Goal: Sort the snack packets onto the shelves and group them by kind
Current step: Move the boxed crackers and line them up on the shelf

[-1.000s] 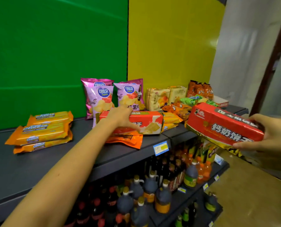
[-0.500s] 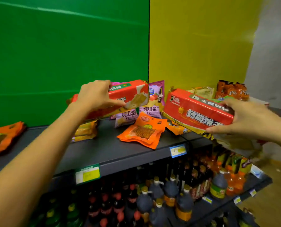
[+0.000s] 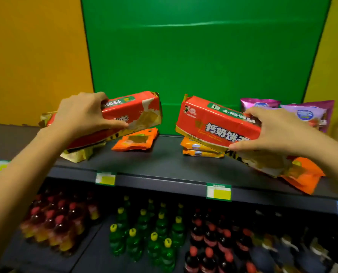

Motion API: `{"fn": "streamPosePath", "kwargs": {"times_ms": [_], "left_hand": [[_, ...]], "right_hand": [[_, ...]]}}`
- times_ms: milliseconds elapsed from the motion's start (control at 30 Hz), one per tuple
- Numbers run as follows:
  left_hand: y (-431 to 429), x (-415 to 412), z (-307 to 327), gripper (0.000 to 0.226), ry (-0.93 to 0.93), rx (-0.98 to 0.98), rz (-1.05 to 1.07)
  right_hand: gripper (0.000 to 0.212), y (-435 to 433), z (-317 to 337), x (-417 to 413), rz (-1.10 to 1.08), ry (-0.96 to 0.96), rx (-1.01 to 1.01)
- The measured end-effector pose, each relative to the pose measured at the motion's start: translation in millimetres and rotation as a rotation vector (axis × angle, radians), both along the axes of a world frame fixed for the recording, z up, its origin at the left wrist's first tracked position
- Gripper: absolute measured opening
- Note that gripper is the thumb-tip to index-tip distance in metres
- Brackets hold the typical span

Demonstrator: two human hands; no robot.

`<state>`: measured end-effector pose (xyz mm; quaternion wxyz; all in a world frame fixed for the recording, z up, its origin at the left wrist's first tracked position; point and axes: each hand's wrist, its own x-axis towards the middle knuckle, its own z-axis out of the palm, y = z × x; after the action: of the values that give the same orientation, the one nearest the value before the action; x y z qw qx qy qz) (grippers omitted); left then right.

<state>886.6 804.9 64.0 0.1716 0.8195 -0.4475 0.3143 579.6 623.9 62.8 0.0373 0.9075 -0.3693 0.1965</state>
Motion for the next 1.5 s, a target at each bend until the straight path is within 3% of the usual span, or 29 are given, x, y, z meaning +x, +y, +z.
{"fn": "streamPosePath", "kwargs": {"times_ms": [167,300,467,633,733,933,1233,1500], "left_hand": [[97.8,53.1,-10.2,0.088,0.048,-0.013,0.090],[173.9,101.4,-22.0,0.085,0.091,0.003,0.152],[252.8,159.2,-42.0,0.103,0.136,0.021,0.205],[304.3,211.6,-55.8,0.077,0.156,-0.008,0.264],[323.4,244.1,-60.9,0.077,0.183,-0.036,0.283],[332.4,313.2,-63.6,0.079,0.162,-0.070,0.249],[272.6,435.7,-59.7,0.109,0.152,0.046,0.061],[196.3,505.0,-71.3,0.089,0.074,0.121,-0.093]], "right_hand": [[0.098,46.8,1.0,85.0,0.148,0.005,0.037],[0.091,95.0,-1.8,152.2,0.210,0.017,0.052],[0.095,155.5,-6.2,223.7,0.311,0.028,0.081],[0.094,196.8,0.1,287.8,0.389,0.020,0.086],[0.093,211.1,7.7,324.7,0.411,0.023,0.086],[0.094,220.5,15.7,403.6,0.430,-0.008,0.060],[0.094,208.7,41.2,513.9,0.421,-0.100,0.044],[0.084,209.8,54.1,583.3,0.422,-0.212,0.103]]}}
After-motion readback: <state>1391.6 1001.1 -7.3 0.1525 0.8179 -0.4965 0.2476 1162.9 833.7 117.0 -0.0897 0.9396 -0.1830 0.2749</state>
